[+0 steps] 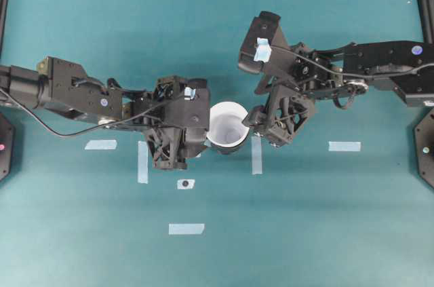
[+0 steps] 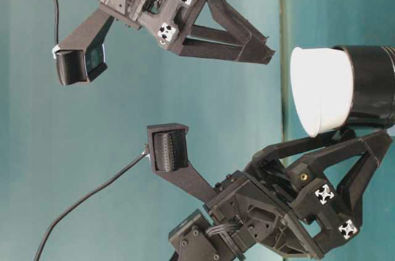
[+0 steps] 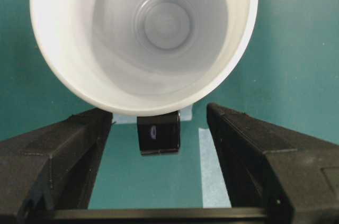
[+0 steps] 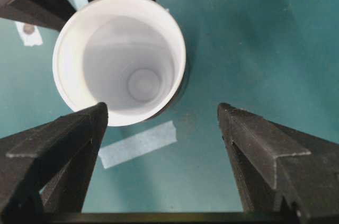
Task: Holding the cup holder with the left arm, the right arm places the cup into the cup holder.
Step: 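Lower the holder to the table and open the left gripper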
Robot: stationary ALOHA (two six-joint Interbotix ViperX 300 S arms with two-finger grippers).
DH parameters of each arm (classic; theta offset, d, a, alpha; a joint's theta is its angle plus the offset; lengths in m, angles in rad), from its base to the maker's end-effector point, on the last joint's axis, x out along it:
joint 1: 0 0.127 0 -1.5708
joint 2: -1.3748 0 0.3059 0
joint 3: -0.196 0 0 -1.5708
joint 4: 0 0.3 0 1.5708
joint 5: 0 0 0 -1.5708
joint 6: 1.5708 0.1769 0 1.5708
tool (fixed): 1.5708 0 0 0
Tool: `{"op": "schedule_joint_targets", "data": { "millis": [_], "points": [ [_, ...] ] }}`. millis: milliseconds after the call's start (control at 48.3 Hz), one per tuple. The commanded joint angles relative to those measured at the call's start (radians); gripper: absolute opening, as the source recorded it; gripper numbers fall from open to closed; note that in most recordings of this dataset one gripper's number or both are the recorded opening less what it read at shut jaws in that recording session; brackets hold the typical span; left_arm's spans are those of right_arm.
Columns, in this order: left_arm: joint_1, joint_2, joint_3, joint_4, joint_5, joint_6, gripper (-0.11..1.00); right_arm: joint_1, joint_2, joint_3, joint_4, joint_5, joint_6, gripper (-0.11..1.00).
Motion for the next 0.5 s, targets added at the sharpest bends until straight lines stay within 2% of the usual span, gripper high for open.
{"op": "schedule_joint_targets", "data": {
  "millis": [0,477],
  "points": [
    [-0.003,-0.025,-0.014,0.002,-0.002,0.002,0.82,0.003,-0.061,-0.008,0.002,-0.006,0.011,0.89],
    [-0.003,-0.101,0.023,0.003,0.060,0.000,0.82,0.003,-0.075,0.000,0.002,-0.006,0.008,0.89]
  ]
}}
